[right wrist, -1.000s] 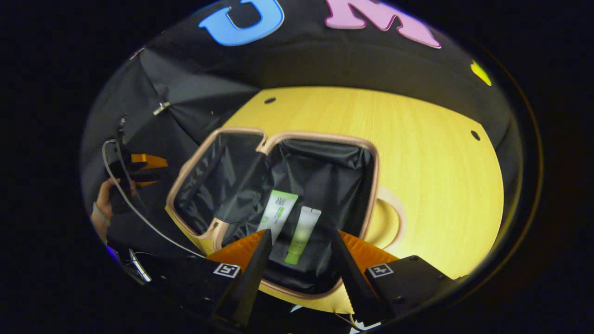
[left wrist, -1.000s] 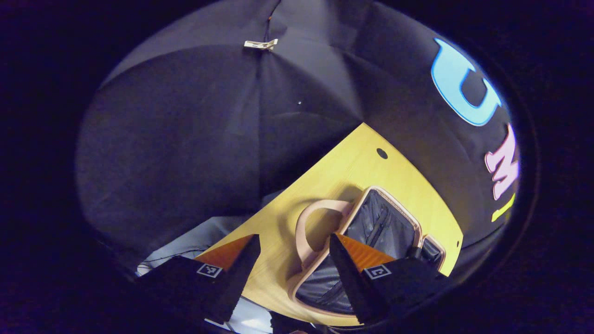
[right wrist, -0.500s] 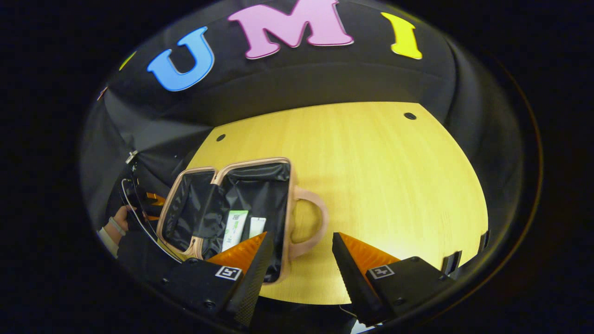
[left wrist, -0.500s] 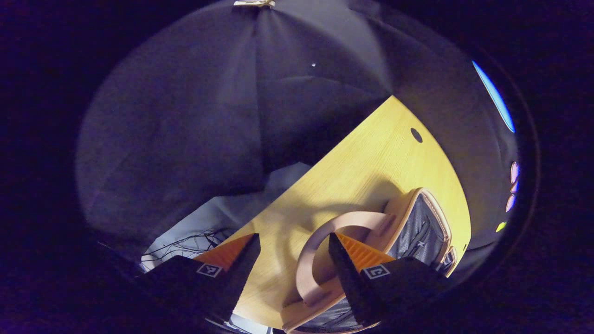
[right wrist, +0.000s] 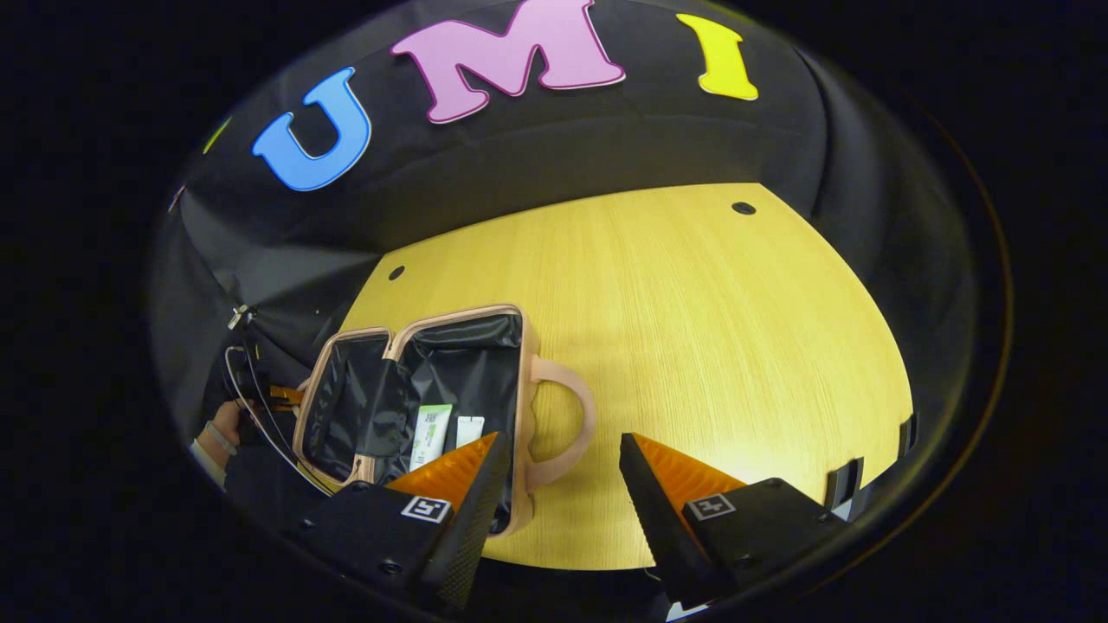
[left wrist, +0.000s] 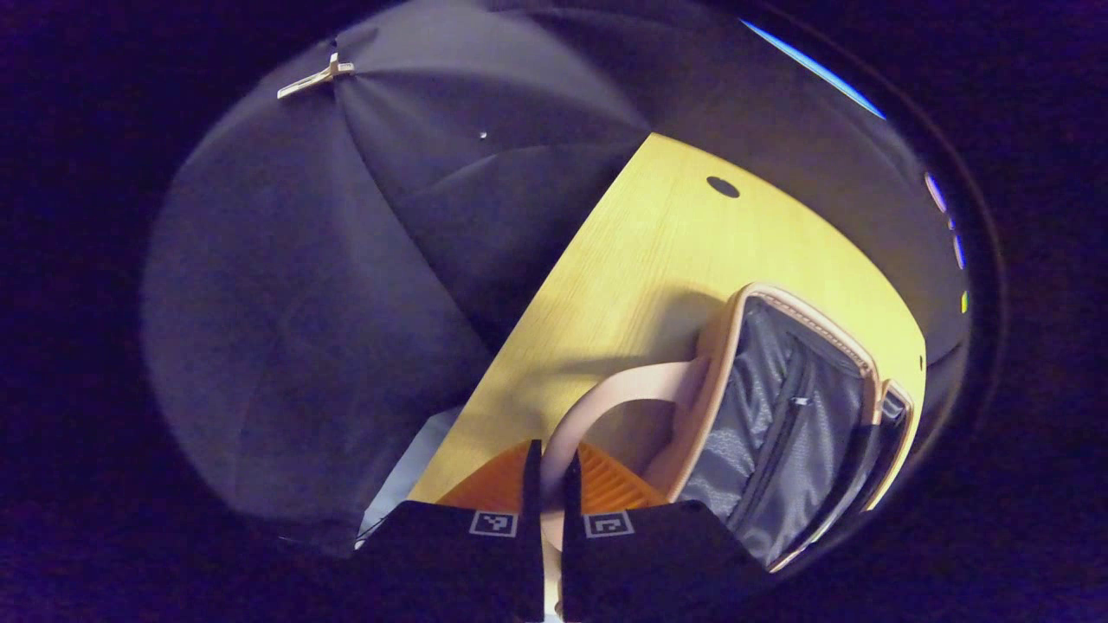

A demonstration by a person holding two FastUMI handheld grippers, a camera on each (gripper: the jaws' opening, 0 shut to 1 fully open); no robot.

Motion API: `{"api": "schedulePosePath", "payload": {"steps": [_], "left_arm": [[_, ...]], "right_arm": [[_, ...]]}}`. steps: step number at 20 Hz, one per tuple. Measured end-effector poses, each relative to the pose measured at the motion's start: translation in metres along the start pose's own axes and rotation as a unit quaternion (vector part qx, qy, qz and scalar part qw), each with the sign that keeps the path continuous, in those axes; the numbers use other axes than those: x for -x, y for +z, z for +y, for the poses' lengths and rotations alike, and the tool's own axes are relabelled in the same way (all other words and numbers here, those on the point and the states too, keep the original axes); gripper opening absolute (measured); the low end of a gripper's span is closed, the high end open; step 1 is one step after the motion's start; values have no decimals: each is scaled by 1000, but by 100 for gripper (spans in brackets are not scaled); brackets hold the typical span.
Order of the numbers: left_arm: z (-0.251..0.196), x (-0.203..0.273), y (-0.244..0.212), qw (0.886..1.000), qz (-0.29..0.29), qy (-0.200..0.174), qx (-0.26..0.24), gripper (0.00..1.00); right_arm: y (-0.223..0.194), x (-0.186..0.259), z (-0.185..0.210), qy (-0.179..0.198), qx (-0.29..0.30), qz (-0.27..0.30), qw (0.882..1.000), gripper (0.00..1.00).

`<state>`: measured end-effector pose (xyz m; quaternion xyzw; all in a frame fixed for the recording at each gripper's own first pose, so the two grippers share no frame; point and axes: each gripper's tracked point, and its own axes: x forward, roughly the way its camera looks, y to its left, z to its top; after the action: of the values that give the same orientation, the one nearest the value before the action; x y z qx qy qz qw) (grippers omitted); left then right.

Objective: First open the suitcase, pack the skin care products into it, and then close the suitcase.

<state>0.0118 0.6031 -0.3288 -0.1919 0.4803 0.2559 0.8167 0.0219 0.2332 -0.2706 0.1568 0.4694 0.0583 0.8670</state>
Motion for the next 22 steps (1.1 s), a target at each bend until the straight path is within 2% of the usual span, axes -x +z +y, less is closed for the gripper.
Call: {"api": "schedulePosePath", "payload": {"steps": [4,8,10,13,18,20,22], "left_arm": [[-12,57,27,998,-61,-34,2,12],[-54,141,44,987,-128,-64,-67,12],[-89,193,50,981,-152,-94,-75,12],[-184,253,45,963,-192,-157,-110,11],[-342,277,-23,938,-186,-239,-171,11],[-405,255,-71,929,-152,-276,-194,12],[-446,213,-122,928,-109,-278,-223,11]], "right_arm": [[37,0,12,40,20,-55,997,83],[56,-6,1,66,18,-66,995,83],[63,-8,-11,73,28,-69,995,83],[67,-4,-38,87,26,-60,994,83],[75,18,-94,96,15,-60,993,82],[74,29,-112,99,12,-60,993,83],[76,42,-126,103,16,-66,992,83]]}}
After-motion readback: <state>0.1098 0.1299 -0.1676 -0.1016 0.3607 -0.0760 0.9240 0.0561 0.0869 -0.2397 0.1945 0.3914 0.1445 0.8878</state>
